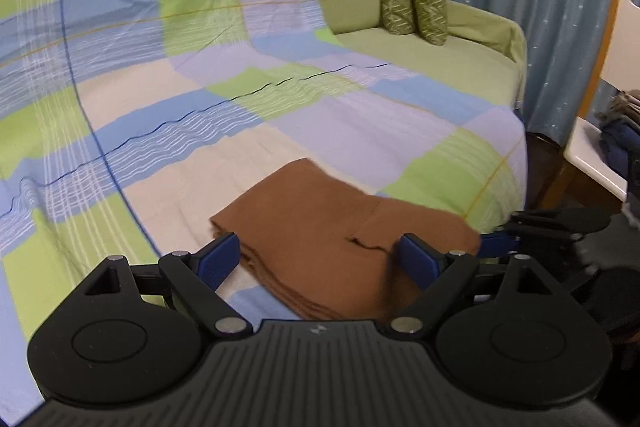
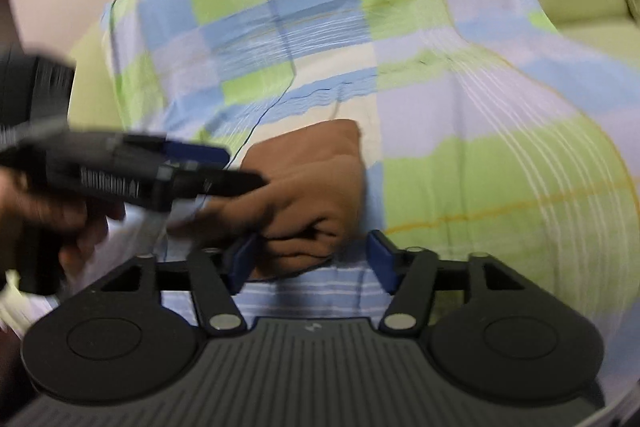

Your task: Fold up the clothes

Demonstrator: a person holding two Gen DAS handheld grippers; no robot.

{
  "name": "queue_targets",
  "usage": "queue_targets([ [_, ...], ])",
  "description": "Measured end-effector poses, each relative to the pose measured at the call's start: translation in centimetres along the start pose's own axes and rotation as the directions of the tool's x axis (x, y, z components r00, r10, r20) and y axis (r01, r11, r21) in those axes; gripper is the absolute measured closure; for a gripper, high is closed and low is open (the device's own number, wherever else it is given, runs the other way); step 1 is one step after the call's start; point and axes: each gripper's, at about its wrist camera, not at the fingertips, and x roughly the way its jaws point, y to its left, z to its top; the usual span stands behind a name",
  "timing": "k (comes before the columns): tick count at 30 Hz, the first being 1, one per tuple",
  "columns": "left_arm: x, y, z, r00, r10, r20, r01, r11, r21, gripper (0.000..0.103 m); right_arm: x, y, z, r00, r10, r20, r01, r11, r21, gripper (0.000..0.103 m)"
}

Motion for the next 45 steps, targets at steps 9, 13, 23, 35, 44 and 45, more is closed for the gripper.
queue_targets([
  [9, 0.6, -2.3, -1.4, 0.995, 0.086, -0.046, -0.075, 0.977, 0.200, 0.015, -1.5, -3.8, -0.7, 0.999, 0.037, 0.022, -0.041, 0.965, 0.257, 0.074],
  [13, 0.4, -2.6, -1.6, 0.994, 0.104, -0.045, -0.090, 0.967, 0.236, 0.015, -1.9, -4.7, -1.5, 0.999, 0.046, 0.014, -0.048, 0.948, 0.316, 0.080],
  [23, 0.0, -5.2, 0.7, 0.994, 0.084, 0.067, -0.101, 0.945, 0.310, 0.015, -4.5, -5.8, -0.4, 0.992, 0.018, 0.126, -0.060, 0.938, 0.341, 0.083],
  [35, 2.0, -4.6, -1.3, 0.996, 0.090, 0.008, -0.087, 0.941, 0.328, 0.014, -3.0, -5.0, 1.8, 0.991, 0.037, 0.128, -0.063, 0.977, 0.205, 0.083],
  [44, 1.7, -3.8, -2.7, 0.995, 0.103, 0.012, -0.103, 0.955, 0.280, 0.014, -1.3, -3.1, 0.6, 0.999, 0.020, 0.030, -0.019, 0.999, -0.033, 0.076],
  [45, 1.6, -3.8, -2.7, 0.994, 0.110, 0.015, -0.110, 0.955, 0.277, 0.014, -1.3, -2.9, 0.6, 1.000, 0.015, 0.026, -0.013, 0.998, -0.055, 0.076],
])
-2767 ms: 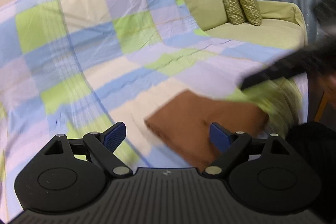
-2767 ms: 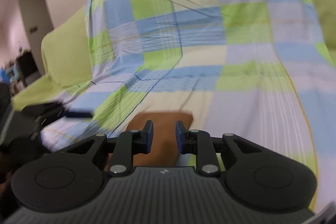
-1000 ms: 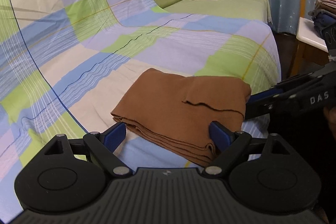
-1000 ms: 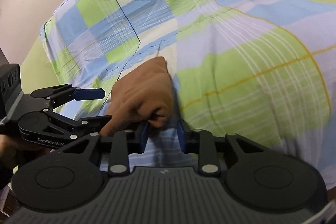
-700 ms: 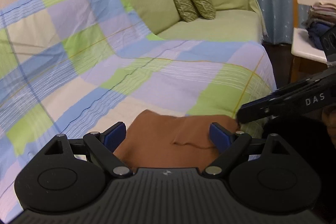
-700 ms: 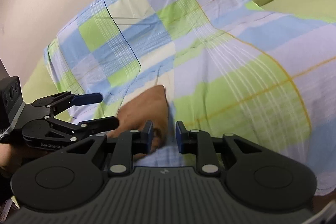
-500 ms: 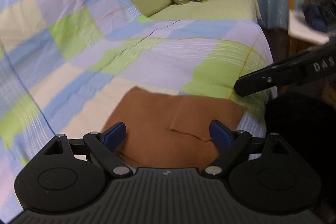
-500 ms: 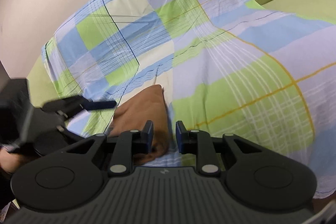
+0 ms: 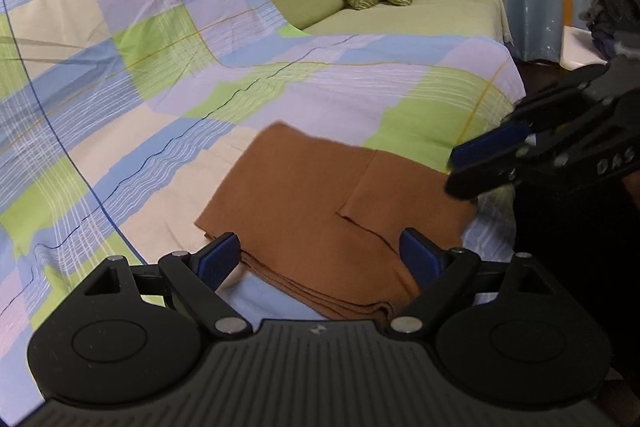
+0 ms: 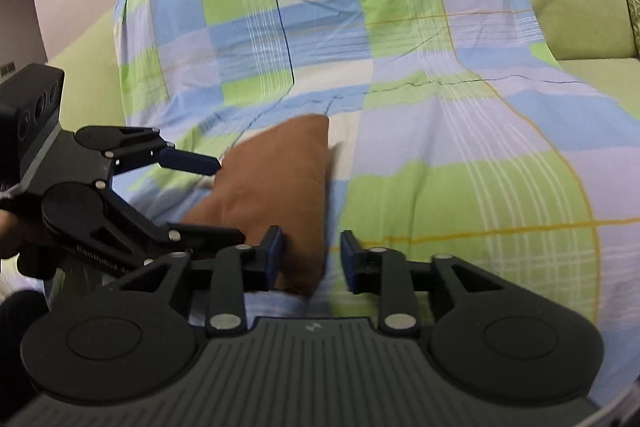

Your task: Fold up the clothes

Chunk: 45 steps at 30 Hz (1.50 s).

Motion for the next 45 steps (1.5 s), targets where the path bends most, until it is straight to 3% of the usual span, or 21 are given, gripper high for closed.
queue_targets([
  [10, -1.0, -0.1, -0.9, 0.999, 0.040, -0.015, -0.040, 0.999, 0.003, 0.014, 0.5, 2.5, 0.1, 0.998, -0.049, -0.030, 0.042, 0.977, -0.208, 0.077],
  [17, -0.9, -0.8, -1.3, 0.996, 0.090, -0.007, -0.090, 0.995, -0.040, 0.014, 0.4, 1.9, 0.7, 0.999, -0.024, -0.039, 0.016, 0.980, -0.197, 0.072],
  [24, -1.0, -0.7, -1.6, 0.995, 0.097, -0.001, -0.097, 0.994, -0.057, 0.014, 1.4, 1.6, 2.9, 1.000, 0.007, 0.027, -0.003, 0.989, -0.150, 0.073],
  [29, -1.0, -0.6, -1.5, 0.995, 0.101, 0.003, -0.101, 0.991, -0.084, 0.014, 3.8, 1.2, 3.1, 0.999, -0.022, -0.035, 0.014, 0.981, -0.195, 0.071],
  [35, -1.8, -0.6, -1.3, 0.994, 0.113, 0.004, -0.112, 0.990, -0.091, 0.014, 4.3, 1.3, 5.1, 1.000, -0.009, 0.007, 0.010, 0.981, -0.193, 0.070],
  [45, -1.7, -0.3, -1.9, 0.993, 0.121, 0.008, -0.118, 0.977, -0.177, 0.014, 10.1, 1.1, 6.5, 0.993, -0.080, -0.084, 0.058, 0.970, -0.234, 0.069],
])
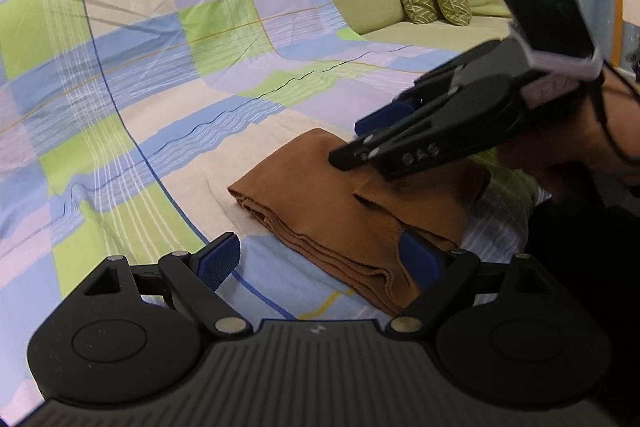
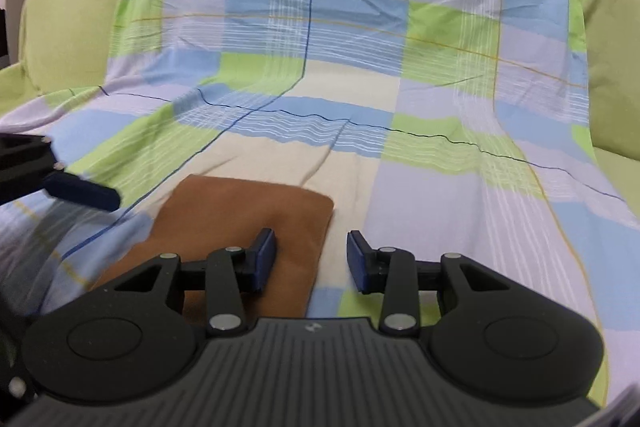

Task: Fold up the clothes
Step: 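Grasp the folded brown cloth edge with the right gripper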

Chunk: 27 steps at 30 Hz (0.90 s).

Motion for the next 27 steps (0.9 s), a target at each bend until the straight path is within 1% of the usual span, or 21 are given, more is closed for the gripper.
queue_targets([
  [2, 0.0, 0.0, 0.1, 1.000, 0.002, 0.000, -0.002, 1.000, 0.000, 0.014, 0.6, 0.3, -0.1, 1.000, -0.009, -0.011, 0.009, 1.000, -0.011, 0.068],
  [4, -0.2, 0.0, 0.3, 1.000, 0.001, 0.000, -0.001, 1.000, -0.015, 0.014, 0.3, 0.2, 0.0, 1.000, -0.008, -0.011, 0.008, 1.000, -0.003, 0.068],
  [5, -0.4, 0.1, 0.4, 1.000, 0.001, 0.001, -0.001, 1.000, -0.026, 0.014, -0.4, 0.1, 0.3, 1.000, -0.003, 0.004, 0.003, 1.000, 0.009, 0.068],
  [8, -0.9, 0.2, 0.6, 1.000, 0.012, 0.010, -0.011, 0.998, -0.054, 0.014, -3.7, 0.3, 1.2, 0.996, 0.004, 0.089, -0.005, 1.000, 0.008, 0.068],
  [10, -1.3, 0.2, 0.8, 1.000, 0.022, 0.017, -0.021, 0.997, -0.069, 0.014, -5.9, 0.4, 1.4, 0.993, 0.007, 0.121, -0.008, 1.000, 0.003, 0.068],
  [12, -1.7, 0.0, 0.8, 0.999, 0.030, 0.017, -0.028, 0.997, -0.073, 0.014, -8.0, 0.8, 0.7, 0.993, 0.004, 0.121, -0.001, 1.000, -0.023, 0.068],
  [14, -2.1, -0.1, 0.9, 0.999, 0.037, 0.017, -0.036, 0.996, -0.077, 0.014, -9.1, 1.3, -0.3, 0.994, -0.004, 0.106, 0.010, 0.999, -0.052, 0.068],
  [18, -2.9, -0.4, 0.9, 0.998, 0.053, 0.017, -0.051, 0.995, -0.085, 0.014, -9.8, 2.4, -2.5, 0.999, -0.021, 0.042, 0.023, 0.997, -0.069, 0.068],
  [19, -3.1, -0.5, 0.9, 0.998, 0.056, 0.017, -0.055, 0.995, -0.087, 0.014, -10.1, 2.6, -2.7, 0.999, -0.025, 0.039, 0.027, 0.997, -0.071, 0.068],
  [22, -3.6, -0.7, 1.0, 0.998, 0.067, 0.018, -0.066, 0.994, -0.093, 0.014, -11.6, 3.0, -2.6, 0.997, -0.036, 0.064, 0.042, 0.995, -0.088, 0.067],
  [23, -3.8, -0.7, 1.0, 0.997, 0.069, 0.019, -0.067, 0.993, -0.095, 0.014, -12.4, 3.2, -2.5, 0.996, -0.035, 0.081, 0.045, 0.992, -0.115, 0.065],
  [25, -4.7, -0.4, 0.8, 0.996, 0.079, 0.028, -0.076, 0.991, -0.109, 0.014, -13.6, 3.9, -2.5, 0.994, -0.034, 0.102, 0.054, 0.977, -0.205, 0.063],
  [27, -5.6, -0.1, 0.4, 0.996, 0.086, 0.037, -0.080, 0.987, -0.136, 0.014, -14.3, 4.8, -2.9, 0.994, -0.025, 0.104, 0.056, 0.949, -0.311, 0.062],
])
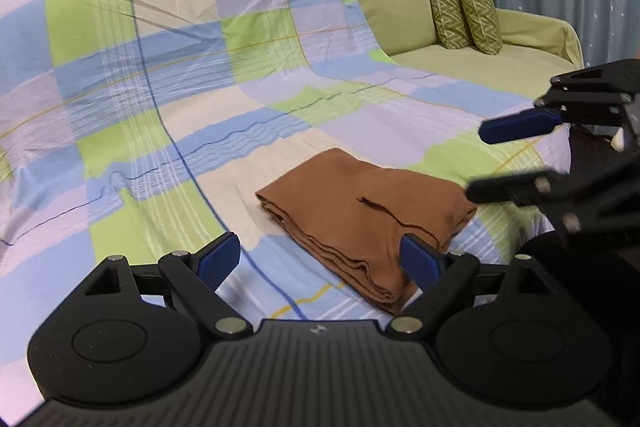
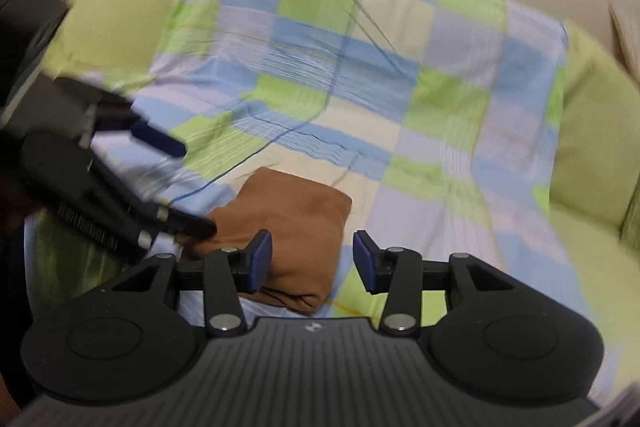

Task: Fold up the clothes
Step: 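Grasp the folded brown cloth edge with the right gripper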

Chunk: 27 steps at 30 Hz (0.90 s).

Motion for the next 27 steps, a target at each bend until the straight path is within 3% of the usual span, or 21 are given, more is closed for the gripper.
queue_targets([
  [4, -1.4, 1.2, -1.1, 1.000, 0.016, -0.009, -0.017, 0.999, -0.051, 0.014, 0.2, 2.4, -0.5, 1.000, -0.002, -0.029, -0.005, 0.972, -0.237, 0.061],
  [8, -2.1, 2.0, -2.2, 0.999, 0.035, -0.025, -0.037, 0.996, -0.084, 0.014, 1.6, 3.9, -0.9, 0.999, -0.007, -0.046, -0.011, 0.925, -0.379, 0.050],
  [13, -2.0, 2.4, -2.9, 0.999, 0.036, -0.039, -0.040, 0.994, -0.102, 0.014, 4.3, 5.9, -1.6, 0.996, -0.037, -0.079, -0.012, 0.837, -0.546, 0.050],
  [15, -1.9, 2.6, -3.1, 0.998, 0.033, -0.044, -0.038, 0.994, -0.107, 0.014, 5.4, 6.7, -2.2, 0.995, -0.061, -0.075, 0.001, 0.783, -0.622, 0.044],
  [21, -1.1, 2.5, -2.8, 0.999, 0.005, -0.033, -0.009, 0.994, -0.109, 0.014, 6.0, 7.4, -3.3, 0.998, -0.059, -0.016, 0.029, 0.683, -0.730, 0.037],
  [25, -0.4, 2.3, -2.3, 1.000, -0.017, -0.018, 0.015, 0.994, -0.105, 0.014, 6.1, 7.3, -3.1, 0.998, -0.058, 0.021, 0.055, 0.681, -0.730, 0.038],
  [27, 0.2, 1.8, -1.7, 1.000, -0.026, -0.003, 0.025, 0.995, -0.094, 0.014, 5.7, 7.3, -3.0, 0.998, -0.056, 0.038, 0.066, 0.680, -0.730, 0.047],
])
